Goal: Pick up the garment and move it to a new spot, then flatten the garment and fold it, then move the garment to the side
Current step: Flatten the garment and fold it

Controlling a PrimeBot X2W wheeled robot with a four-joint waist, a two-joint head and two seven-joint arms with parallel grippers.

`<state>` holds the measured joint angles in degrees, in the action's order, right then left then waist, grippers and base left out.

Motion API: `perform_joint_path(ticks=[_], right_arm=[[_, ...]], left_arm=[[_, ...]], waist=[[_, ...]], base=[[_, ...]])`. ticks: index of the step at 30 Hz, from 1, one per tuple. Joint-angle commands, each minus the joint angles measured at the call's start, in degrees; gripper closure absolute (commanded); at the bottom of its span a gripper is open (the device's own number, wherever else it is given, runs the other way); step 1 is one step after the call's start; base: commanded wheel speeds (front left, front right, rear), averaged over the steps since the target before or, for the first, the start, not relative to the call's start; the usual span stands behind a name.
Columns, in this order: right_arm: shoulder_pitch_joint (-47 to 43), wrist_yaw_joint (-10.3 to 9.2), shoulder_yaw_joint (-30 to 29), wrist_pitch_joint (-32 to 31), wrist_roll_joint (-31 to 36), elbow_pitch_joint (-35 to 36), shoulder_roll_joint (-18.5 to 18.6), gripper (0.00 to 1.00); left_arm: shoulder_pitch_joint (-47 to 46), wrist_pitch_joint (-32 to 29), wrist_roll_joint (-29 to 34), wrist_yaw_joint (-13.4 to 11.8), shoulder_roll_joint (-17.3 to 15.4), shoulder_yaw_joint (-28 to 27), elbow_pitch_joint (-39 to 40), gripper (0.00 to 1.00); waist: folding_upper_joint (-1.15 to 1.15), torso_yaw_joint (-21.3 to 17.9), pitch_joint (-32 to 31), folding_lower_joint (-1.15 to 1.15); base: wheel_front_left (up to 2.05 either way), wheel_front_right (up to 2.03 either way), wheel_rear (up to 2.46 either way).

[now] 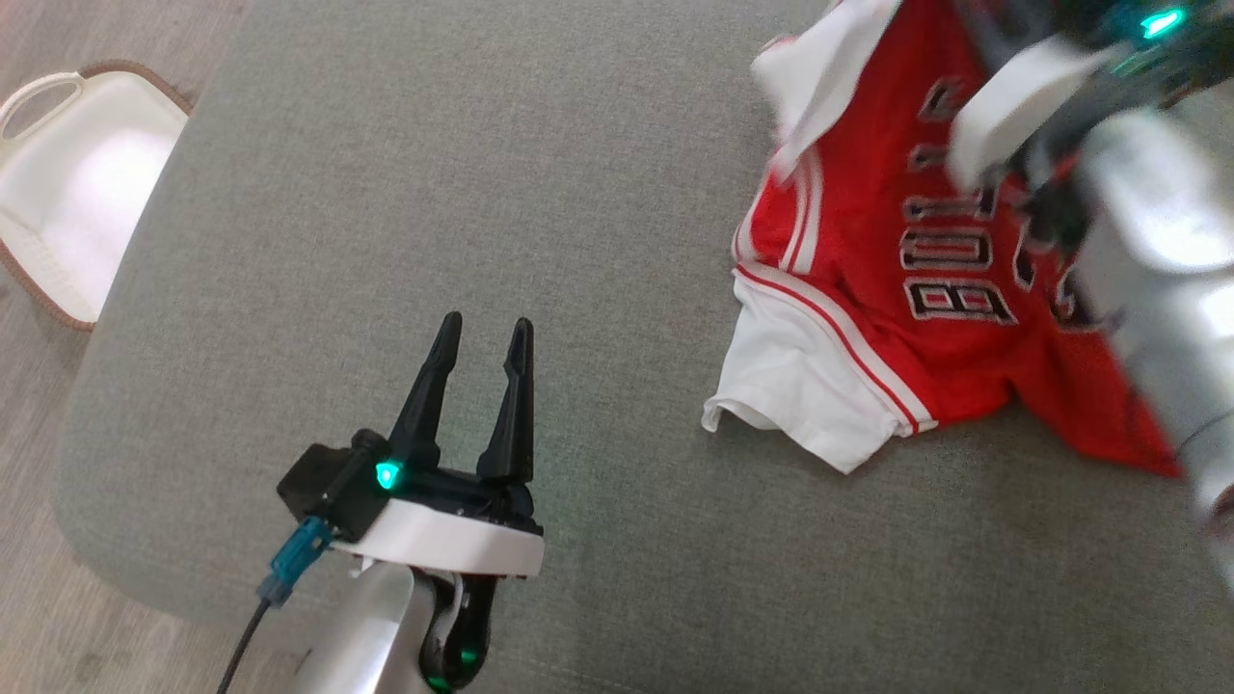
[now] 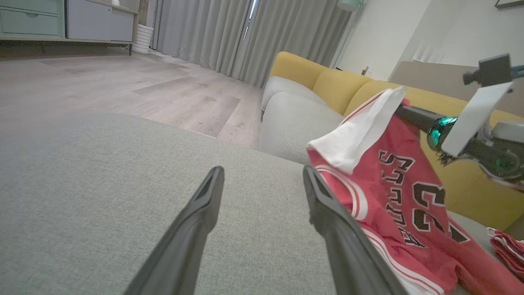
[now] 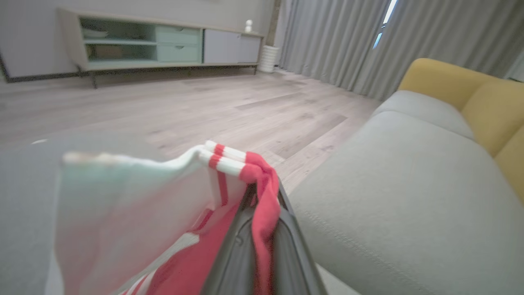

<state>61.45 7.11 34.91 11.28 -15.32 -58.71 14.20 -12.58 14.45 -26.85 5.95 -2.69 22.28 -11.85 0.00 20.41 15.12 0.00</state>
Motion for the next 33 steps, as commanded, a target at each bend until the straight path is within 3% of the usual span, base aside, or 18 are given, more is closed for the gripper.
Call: perform_joint_path(ticks=[1,2,3,10,19,23,33], right_arm=[[4.1,0.37,-3.2,1.1,0.1,-1.6,0.8,1.0],[5.6,0.37,-4.5,1.3,1.0,-3.3,1.1,1.0],[6.9,0.37,-5.7,1.5,1.9,-4.7,1.4,0.0],[10.8,0.37,-11.3,2.6,7.9,-11.7,1.3,0.0],[6.6,0.37,-12.4,3.5,7.9,-10.7,0.7,0.0],[2.2,0.37,-13.6,3.7,5.7,-5.5,0.6,0.0],[-17.9,0.37,-20.5,3.7,3.0,15.7,-1.9,0.0]], left_arm=[[-1.6,0.5,-0.5,-0.4,-0.2,-1.3,2.0,0.0],[-1.7,0.5,-0.5,-0.4,-0.2,-1.2,2.0,0.0],[-1.9,0.5,-0.5,-0.4,-0.2,-1.1,2.0,0.0],[-2.4,0.5,-0.7,-0.7,-0.2,-1.3,2.4,0.0],[-2.7,0.5,0.0,-0.6,-0.2,-3.2,2.4,0.0],[-2.1,0.5,0.5,-0.5,-0.2,-4.5,2.4,0.0],[-0.1,0.5,1.8,0.0,-0.2,-7.5,2.4,0.0]], waist=[[0.0,0.0,0.0,0.0],[0.0,0.0,0.1,0.0],[0.0,-0.1,0.2,0.0],[0.0,-1.9,0.4,0.0],[0.0,-7.4,-1.4,0.0],[0.0,-11.1,-3.2,0.0],[0.0,-19.0,-7.1,0.0]], base=[[0.0,0.0,0.0],[0.0,0.0,0.0],[0.0,0.0,0.0],[0.0,0.0,0.0],[0.0,0.0,0.0],[0.0,0.0,0.0],[0.0,0.0,0.0]])
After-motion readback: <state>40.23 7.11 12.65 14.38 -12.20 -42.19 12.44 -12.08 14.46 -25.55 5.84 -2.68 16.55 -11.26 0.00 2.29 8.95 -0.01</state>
